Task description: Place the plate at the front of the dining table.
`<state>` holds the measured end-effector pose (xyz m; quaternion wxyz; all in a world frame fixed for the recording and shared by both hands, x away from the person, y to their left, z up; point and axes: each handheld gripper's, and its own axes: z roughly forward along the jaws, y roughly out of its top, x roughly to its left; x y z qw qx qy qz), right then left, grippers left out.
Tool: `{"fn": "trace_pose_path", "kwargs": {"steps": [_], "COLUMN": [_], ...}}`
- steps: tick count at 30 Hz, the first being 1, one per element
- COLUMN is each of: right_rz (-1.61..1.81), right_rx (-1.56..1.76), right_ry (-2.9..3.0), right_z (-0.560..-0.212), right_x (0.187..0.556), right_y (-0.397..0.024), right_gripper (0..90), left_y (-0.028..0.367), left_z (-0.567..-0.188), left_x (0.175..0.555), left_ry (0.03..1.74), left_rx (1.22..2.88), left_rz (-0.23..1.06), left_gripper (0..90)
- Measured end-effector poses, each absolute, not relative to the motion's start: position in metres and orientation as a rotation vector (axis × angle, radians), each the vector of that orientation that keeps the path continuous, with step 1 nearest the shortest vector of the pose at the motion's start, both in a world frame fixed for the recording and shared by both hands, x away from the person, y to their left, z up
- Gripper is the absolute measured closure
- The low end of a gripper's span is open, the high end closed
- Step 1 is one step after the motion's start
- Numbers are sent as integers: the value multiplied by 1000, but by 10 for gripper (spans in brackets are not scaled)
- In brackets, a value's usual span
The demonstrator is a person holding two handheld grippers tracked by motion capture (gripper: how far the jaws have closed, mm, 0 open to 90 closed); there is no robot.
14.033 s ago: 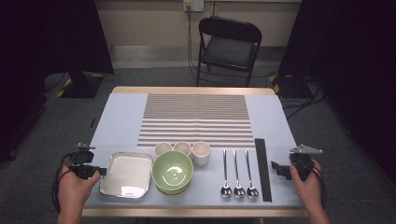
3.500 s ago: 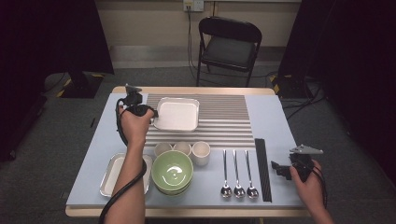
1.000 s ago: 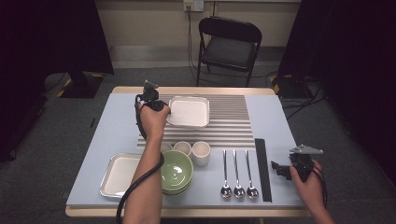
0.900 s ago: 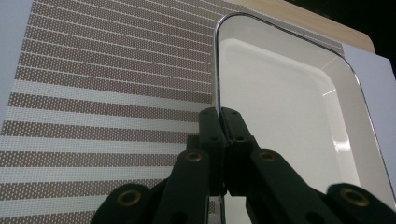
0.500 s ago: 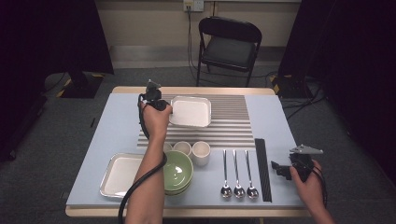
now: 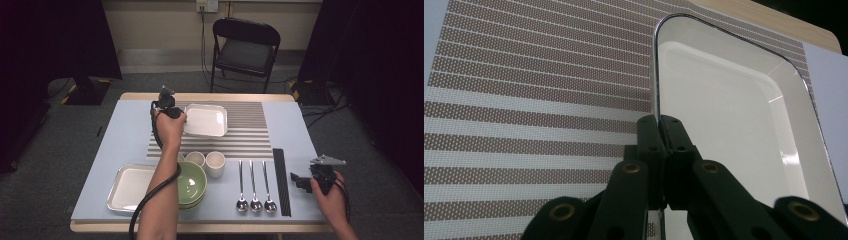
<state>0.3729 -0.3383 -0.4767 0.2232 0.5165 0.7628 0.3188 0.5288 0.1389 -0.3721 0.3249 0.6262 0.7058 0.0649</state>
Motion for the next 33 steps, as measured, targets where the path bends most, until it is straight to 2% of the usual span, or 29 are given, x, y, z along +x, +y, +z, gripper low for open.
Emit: {"fn": "trace_pose_path", "kwargs": {"steps": [33], "right_rz": [880], "right_rx": [1427], "right_ry": [2106], "right_z": [-477], "right_x": [373], "right_y": [-338], "right_gripper": [119], "left_y": [129], "left_z": [-382], "left_x": [538], "left_ry": [1874], "left_rx": [1651], "left_rz": [192], "left_gripper": [887]}}
